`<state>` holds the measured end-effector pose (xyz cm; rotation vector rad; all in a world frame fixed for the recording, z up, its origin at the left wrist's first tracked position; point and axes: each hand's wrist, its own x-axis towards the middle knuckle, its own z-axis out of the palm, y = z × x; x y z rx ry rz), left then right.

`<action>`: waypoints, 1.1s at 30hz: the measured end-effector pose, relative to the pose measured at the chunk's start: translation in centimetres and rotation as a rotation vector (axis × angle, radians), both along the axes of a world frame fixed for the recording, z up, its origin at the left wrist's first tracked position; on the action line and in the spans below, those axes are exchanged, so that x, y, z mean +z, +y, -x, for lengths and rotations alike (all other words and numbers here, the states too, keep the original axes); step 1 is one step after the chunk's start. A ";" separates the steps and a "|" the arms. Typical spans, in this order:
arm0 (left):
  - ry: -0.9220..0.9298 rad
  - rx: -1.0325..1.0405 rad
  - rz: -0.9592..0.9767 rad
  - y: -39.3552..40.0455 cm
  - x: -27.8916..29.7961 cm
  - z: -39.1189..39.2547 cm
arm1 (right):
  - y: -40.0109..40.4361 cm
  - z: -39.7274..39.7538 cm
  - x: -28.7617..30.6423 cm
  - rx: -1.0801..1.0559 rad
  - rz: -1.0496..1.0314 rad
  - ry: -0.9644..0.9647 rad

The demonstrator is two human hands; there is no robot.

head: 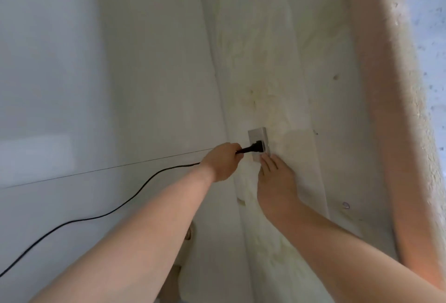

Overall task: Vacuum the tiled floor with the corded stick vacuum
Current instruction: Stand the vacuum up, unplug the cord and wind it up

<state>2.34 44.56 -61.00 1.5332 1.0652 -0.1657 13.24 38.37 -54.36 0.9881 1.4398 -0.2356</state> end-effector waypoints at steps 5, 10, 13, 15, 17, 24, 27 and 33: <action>-0.063 0.173 0.017 0.5 0.2 -0.3 | 1.0 -0.7 0.6 -0.002 0.063 0.027; -0.050 0.276 0.081 0.6 0.1 0.4 | 1.5 -0.6 0.5 0.016 0.101 0.015; 0.174 0.461 0.005 1.7 -2.4 5.1 | 1.6 0.0 -0.3 -0.013 0.123 -0.020; 0.231 0.419 -0.040 1.7 -3.1 8.3 | 1.8 1.2 -0.3 -0.037 0.120 -0.024; 0.206 0.284 -0.028 0.9 -2.5 10.1 | 2.0 3.1 -0.2 -0.117 0.128 0.048; 0.475 0.358 -0.004 -4.7 -6.6 16.7 | 1.8 10.4 -3.5 -0.589 -0.036 0.489; 0.596 0.295 -0.015 -6.5 -10.2 20.9 | 0.9 13.8 -7.1 -0.592 -0.030 0.615; 0.670 0.167 0.074 -9.1 -14.2 25.5 | -0.6 19.1 -11.8 -0.482 -0.029 0.646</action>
